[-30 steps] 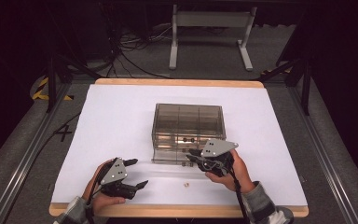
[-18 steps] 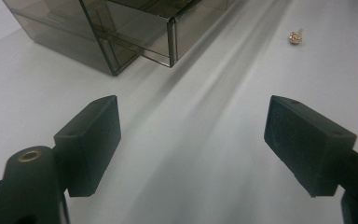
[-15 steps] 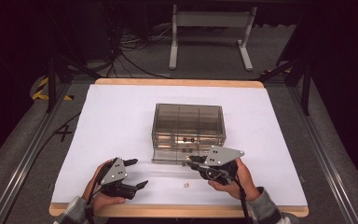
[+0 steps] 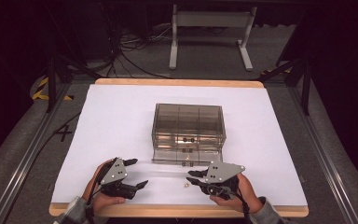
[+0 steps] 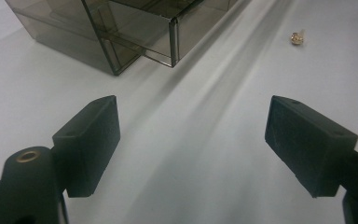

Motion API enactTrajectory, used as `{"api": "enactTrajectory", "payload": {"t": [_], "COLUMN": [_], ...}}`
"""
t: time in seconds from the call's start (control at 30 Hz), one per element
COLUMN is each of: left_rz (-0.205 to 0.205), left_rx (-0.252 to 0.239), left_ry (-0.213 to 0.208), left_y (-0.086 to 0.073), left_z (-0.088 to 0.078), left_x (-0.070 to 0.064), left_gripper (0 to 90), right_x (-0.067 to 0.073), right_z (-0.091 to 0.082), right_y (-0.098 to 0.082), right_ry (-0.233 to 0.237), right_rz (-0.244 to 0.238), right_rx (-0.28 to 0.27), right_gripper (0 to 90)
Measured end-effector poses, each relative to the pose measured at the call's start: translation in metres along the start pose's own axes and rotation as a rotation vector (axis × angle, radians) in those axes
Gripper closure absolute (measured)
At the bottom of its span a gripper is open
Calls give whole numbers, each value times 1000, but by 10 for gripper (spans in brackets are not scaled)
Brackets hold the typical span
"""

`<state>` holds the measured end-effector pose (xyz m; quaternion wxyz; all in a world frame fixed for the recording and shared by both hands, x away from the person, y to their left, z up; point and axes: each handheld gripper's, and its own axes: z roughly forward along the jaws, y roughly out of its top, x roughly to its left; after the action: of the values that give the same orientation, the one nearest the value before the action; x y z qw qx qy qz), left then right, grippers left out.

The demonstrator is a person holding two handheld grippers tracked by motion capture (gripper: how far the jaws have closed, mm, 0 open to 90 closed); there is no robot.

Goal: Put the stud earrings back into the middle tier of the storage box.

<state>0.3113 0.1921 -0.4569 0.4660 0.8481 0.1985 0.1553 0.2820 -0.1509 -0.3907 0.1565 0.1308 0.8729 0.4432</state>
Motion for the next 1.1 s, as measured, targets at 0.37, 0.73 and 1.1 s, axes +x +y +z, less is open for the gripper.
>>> {"api": "enactTrajectory", "payload": {"t": [0.37, 0.73, 1.1], "left_rz": [-1, -1, 0], "left_rx": [-1, 2, 3], "left_ry": [0, 1, -1], "left_y": [0, 0, 0], "left_z": [0, 0, 0], "left_x": [0, 0, 0], "left_gripper": [180, 176, 176], "right_x": [0, -2, -4], "right_z": [19, 39, 54], "right_y": [-17, -28, -34], "right_ry": [28, 62, 69], "right_rz": [8, 17, 26], "right_rx": [59, 106, 154], "right_gripper": [773, 751, 772]}}
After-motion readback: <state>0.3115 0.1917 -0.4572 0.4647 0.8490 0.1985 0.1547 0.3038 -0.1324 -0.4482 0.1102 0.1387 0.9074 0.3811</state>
